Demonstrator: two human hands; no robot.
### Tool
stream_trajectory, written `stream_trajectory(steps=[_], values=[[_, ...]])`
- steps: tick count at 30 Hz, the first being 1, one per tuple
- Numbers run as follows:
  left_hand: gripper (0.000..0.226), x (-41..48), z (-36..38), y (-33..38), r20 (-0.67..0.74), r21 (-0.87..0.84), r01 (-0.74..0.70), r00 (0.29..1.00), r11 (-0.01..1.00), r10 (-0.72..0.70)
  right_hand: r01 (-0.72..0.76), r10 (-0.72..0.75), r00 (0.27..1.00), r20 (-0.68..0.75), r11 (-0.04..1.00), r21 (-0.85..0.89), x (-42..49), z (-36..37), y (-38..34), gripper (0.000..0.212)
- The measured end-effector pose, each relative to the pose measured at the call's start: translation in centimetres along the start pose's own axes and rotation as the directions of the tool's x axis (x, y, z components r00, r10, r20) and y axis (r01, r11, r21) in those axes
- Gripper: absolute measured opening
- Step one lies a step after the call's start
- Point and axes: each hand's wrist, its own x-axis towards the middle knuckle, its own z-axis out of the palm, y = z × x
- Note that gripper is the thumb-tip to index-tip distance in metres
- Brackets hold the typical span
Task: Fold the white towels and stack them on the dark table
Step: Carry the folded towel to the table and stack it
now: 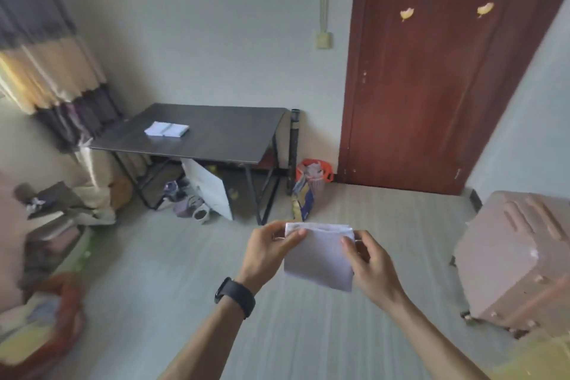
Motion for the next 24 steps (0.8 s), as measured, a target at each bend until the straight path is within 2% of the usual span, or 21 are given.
stream_trajectory(steps=[5,8,13,16,20,24], values=[[0.023,2.5,-11.2,-5.1,-0.219,0.006,0.075,0.973,0.997,-0.072,0.08,-0.08,0.993,0.086,0.997,0.0,5.9,13.3,-4.0,0.023],[0.025,4.9,-17.3,-9.2,-0.433,0.063,0.153,0.895,0.986,-0.111,0.132,-0.12,0.971,0.207,0.99,-0.045,9.8,21.9,-5.7,0.025],[0.022,9.4,-23.8,-13.5,-0.562,0.075,0.264,0.808,0.962,-0.178,0.154,-0.128,0.951,0.281,0.985,-0.074,16.0,32.4,-6.5,0.025],[0.023,14.4,-29.4,-16.8,-0.662,0.037,0.329,0.715,0.944,-0.224,0.163,-0.121,0.916,0.382,0.983,-0.081,21.7,40.5,-7.7,0.023],[0.029,17.9,-33.7,-19.3,-0.683,-0.051,0.384,0.66,0.922,-0.313,0.126,-0.066,0.887,0.457,0.987,-0.101,26.0,46.6,-8.7,0.023],[0.025,23.5,-40.1,-22.0,-0.605,-0.258,0.459,0.609,0.85,-0.513,0.05,0.032,0.847,0.531,0.989,-0.138,32.0,53.5,-10.6,0.025]])
